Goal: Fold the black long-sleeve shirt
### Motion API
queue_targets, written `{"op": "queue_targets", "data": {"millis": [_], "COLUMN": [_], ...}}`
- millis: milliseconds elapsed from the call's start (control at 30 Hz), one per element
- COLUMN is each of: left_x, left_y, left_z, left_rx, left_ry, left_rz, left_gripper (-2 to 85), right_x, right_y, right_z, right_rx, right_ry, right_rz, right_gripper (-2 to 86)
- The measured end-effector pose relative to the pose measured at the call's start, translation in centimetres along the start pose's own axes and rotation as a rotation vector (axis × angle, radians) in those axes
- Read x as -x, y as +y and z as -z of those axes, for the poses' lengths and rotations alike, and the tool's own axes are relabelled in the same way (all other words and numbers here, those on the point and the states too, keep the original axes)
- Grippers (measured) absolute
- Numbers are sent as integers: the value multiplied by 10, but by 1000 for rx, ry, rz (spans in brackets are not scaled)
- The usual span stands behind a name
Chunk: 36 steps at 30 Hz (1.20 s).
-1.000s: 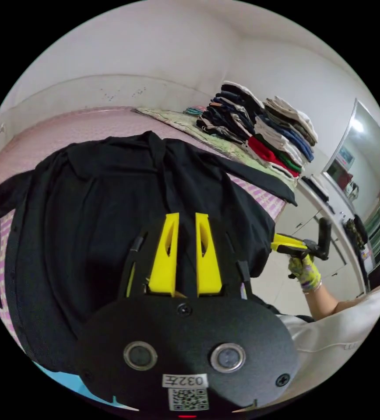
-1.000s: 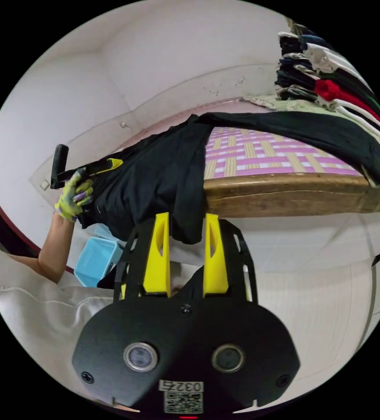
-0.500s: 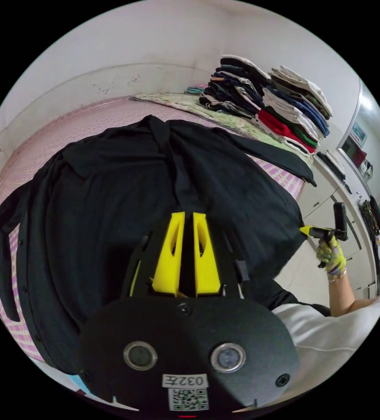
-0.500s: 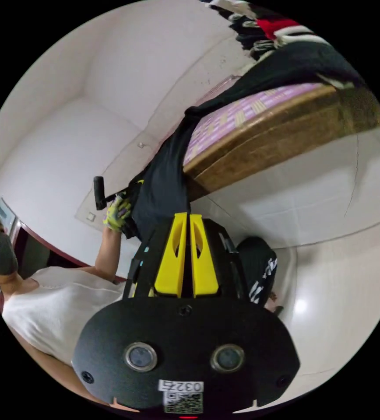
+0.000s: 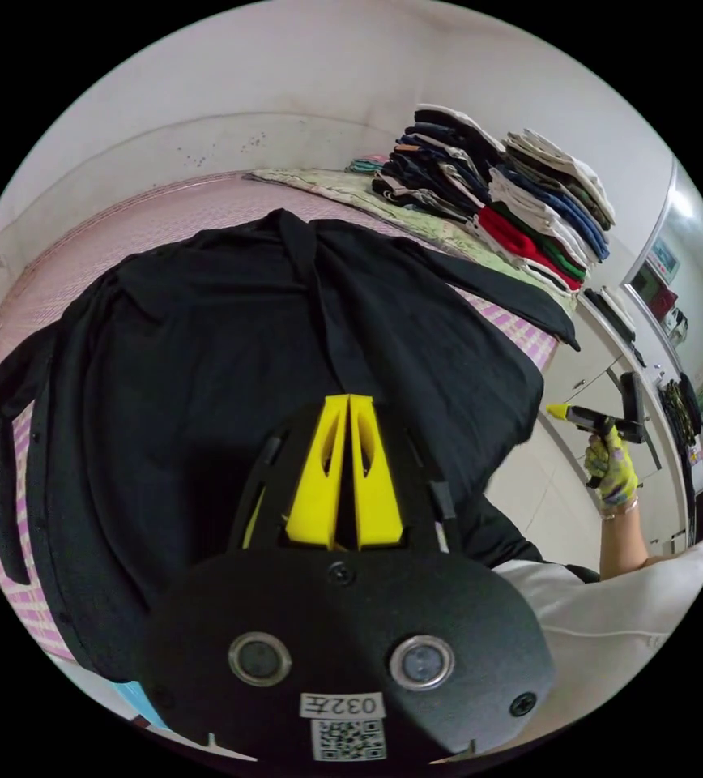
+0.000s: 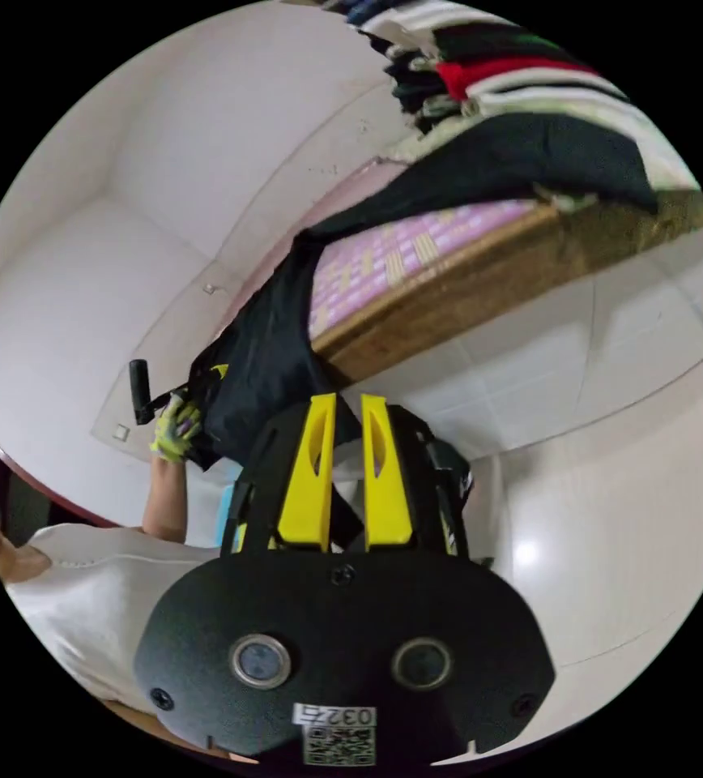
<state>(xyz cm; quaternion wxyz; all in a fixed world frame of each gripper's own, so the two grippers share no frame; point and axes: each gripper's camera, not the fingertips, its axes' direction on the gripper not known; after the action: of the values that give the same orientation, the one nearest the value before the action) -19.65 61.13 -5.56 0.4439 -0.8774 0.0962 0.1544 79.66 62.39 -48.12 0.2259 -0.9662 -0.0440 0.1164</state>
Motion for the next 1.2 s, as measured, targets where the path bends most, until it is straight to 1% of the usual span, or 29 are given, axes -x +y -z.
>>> {"op": "queue_targets", "data": {"millis": [67,133,167,200,233,300,367,433,467,500,533,600,667,733,767,833,867,900,967,1033,1133,1167,1200], "left_x": [4,12,24,38,45,68,75,83,90,97,100,118,129,137,138,144,148,152,157,156,163,168,173], "left_y": [-13,-34,-51,-68,-75,-85,-77,-65,-56,-48,-44,-32,-25,-12,-1,10,12,11,13,19,33,39,43], "left_z": [10,17,16,9,4,-12,-5,3,7,10,12,15,16,39,62,87,96,94,86,93,109,115,121], "left_rx": [-20,-31,-7,45,80,213,171,133,101,85,73,45,36,-64,-156,-163,-108,-10,112,103,117,116,122], "left_ry": [-22,-26,-50,-58,-53,-51,0,41,82,127,151,259,345,398,394,246,88,-63,-178,-178,-240,-255,-287], "left_rz": [9,6,40,80,95,158,168,199,224,255,270,339,372,386,371,400,415,423,402,371,401,418,436], "left_gripper": [-9,-9,-9,-9,-9,-9,-9,-9,-9,-9,-9,-9,-9,-9,-9,-9,-9,-9,-9,-9,-9,-9,-9], "right_x": [35,74,103,132,147,199,224,239,244,248,250,257,258,254,252,253,256,260,266,275,289,287,282], "right_y": [-18,-48,-73,-100,-113,-163,-197,-225,-240,-251,-255,-264,-267,-269,-269,-267,-266,-265,-262,-257,-246,-245,-247], "right_z": [13,7,-10,-37,-52,-122,-174,-220,-246,-264,-270,-285,-281,-276,-276,-274,-272,-271,-276,-279,-271,-257,-235], "right_rx": [-82,-109,-85,-10,32,176,277,355,397,433,443,493,473,456,464,459,440,435,468,484,517,502,439], "right_ry": [8,-124,-228,-283,-286,-214,-185,-103,-21,4,3,-39,-25,-6,-14,-35,-38,-44,-59,-55,-104,-133,-159], "right_rz": [95,205,280,337,361,416,421,414,389,367,362,341,332,315,307,316,315,311,311,341,437,436,422], "right_gripper": [68,67,71,75,77,81,84,88,90,90,89,86,81,81,83,83,81,77,78,82,83,81,78]}}
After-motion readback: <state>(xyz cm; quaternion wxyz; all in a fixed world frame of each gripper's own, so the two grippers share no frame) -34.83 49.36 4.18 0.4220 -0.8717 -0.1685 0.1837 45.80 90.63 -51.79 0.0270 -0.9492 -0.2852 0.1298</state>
